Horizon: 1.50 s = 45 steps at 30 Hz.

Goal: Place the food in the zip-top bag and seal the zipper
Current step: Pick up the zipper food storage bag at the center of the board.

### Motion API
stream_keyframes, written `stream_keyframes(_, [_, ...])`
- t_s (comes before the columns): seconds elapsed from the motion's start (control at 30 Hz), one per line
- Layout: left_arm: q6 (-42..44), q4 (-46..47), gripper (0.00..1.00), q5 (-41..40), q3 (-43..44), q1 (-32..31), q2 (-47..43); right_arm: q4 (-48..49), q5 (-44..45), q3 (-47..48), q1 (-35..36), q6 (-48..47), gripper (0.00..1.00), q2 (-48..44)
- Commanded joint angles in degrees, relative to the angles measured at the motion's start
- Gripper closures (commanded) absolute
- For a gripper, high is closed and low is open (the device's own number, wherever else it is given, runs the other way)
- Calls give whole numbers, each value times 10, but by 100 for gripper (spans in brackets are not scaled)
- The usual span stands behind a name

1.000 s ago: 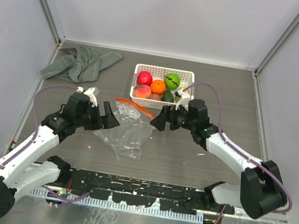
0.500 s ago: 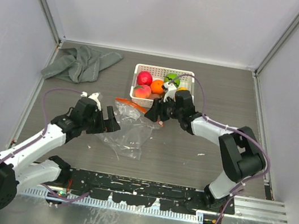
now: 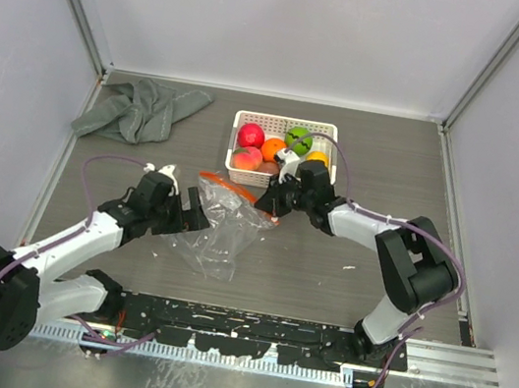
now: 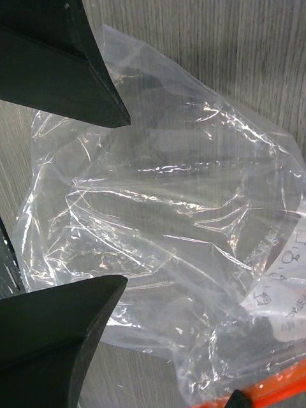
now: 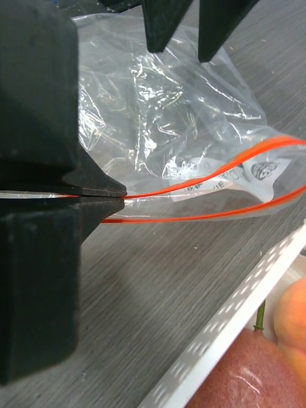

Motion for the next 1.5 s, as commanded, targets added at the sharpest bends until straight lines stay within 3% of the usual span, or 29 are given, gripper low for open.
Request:
stream_keyframes(0.0, [1, 37, 0, -3, 25, -3, -2, -3, -3, -7, 12, -22, 99, -74])
stream_keyframes(0.23, [-26, -5, 2, 0, 84, -3, -40, -25, 97, -23, 56, -35, 100, -184])
stream_keyframes(0.5, [-127, -31, 2, 1, 125, -3, -115, -46, 280, -11, 138, -100, 100, -285])
stream_keyframes(0.73, [-195, 30, 1, 13, 114, -3, -144, -37, 402, 0, 236, -161, 99, -288])
stream_keyframes(0.97, [-242, 85, 8, 3, 93, -3, -128, 9, 511, -1, 320, -170, 100, -253])
stream_keyframes(1.47, [-254, 136, 37, -16, 70, -17, -119, 56, 509, 7, 367, -143, 100, -213])
